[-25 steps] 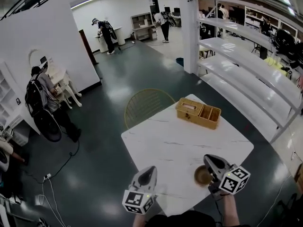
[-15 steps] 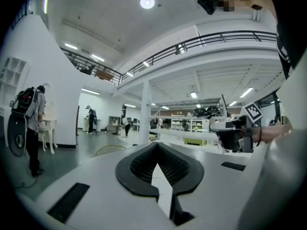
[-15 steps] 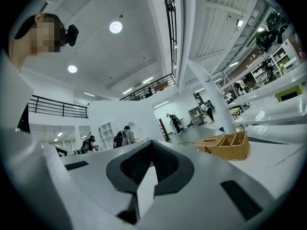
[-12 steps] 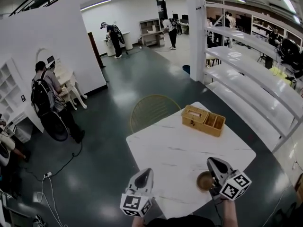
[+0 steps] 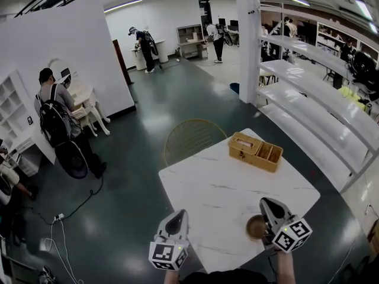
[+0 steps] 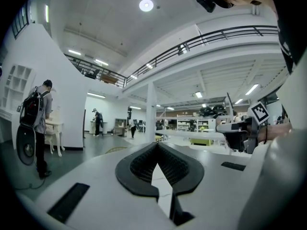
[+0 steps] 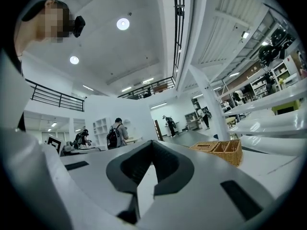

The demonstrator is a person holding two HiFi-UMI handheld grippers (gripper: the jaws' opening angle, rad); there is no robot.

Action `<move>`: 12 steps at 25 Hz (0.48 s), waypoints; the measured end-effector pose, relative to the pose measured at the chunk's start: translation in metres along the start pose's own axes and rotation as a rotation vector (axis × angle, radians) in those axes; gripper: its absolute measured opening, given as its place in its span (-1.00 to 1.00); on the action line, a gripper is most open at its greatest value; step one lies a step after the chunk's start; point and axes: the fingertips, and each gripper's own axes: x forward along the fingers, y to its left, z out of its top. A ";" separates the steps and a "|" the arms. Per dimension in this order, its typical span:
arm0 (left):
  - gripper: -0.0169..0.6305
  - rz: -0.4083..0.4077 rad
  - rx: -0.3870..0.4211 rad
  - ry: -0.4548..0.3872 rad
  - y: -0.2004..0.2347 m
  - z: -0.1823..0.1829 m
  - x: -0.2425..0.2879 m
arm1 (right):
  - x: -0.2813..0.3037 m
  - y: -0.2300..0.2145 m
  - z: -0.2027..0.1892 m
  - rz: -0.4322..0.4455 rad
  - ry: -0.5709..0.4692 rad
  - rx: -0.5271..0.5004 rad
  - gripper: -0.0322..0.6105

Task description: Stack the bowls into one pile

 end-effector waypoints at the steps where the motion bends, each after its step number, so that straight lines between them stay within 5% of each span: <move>1: -0.90 0.003 0.002 0.000 0.001 0.000 0.000 | 0.000 0.000 0.000 -0.003 -0.001 -0.002 -0.86; 12: -0.90 0.011 0.016 0.007 0.006 0.000 -0.002 | -0.009 -0.009 -0.002 -0.048 0.003 -0.024 -0.86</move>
